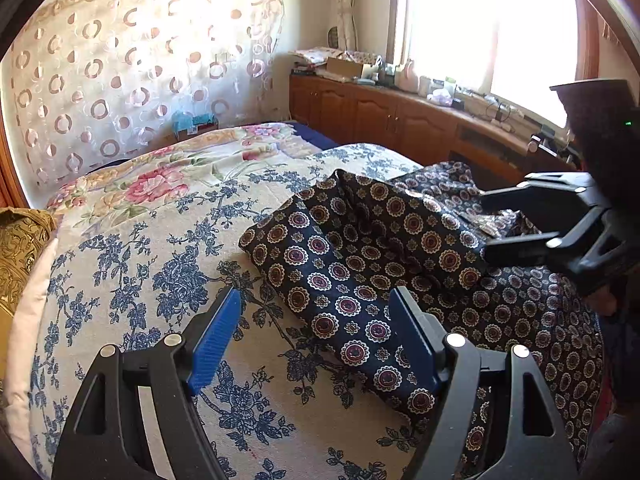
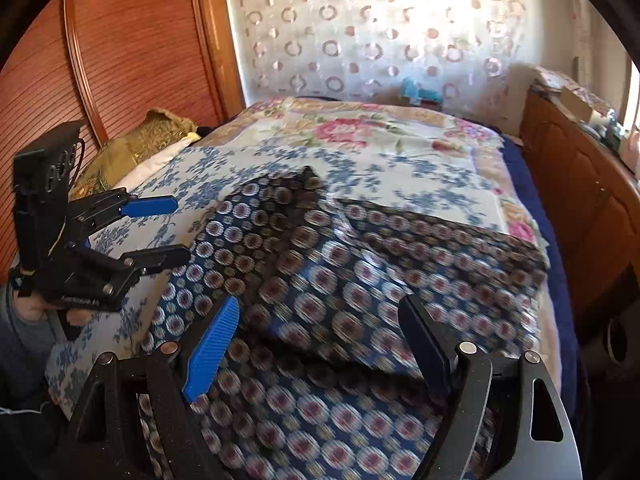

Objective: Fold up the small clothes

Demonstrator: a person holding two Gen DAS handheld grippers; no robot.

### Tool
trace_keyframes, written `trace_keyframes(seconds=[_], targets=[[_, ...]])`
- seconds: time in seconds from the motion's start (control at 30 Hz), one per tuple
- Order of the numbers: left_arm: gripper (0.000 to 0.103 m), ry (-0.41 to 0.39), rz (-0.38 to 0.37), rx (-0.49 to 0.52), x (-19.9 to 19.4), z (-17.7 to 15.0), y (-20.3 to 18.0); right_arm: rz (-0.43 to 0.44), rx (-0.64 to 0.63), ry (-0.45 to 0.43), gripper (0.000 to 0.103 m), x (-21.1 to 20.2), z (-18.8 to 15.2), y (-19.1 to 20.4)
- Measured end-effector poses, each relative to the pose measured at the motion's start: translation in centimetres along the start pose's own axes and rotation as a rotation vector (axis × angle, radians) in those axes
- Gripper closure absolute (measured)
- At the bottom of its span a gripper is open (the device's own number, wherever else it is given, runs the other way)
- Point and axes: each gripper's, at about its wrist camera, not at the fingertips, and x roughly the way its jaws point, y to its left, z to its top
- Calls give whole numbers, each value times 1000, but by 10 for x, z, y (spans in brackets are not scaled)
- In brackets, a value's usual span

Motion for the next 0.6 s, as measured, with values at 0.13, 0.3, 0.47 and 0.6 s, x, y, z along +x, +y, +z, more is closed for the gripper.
trace_keyframes(seconds=[0.13,0.3,0.47,0.6], targets=[[26,-15,-18,-40,-6,-1,7,-7,-16,43,20,19,10,5],[26,-34,-29,-76,-11,-1,14,-52,-27,84,29,37,17,3],[26,-26,-27,-91,-8,-3,18,-25,-27,151,86,56,23,-4],[26,-18,-29,-95,-5,-6,19,-30,-41,145,98,51,32,-12]])
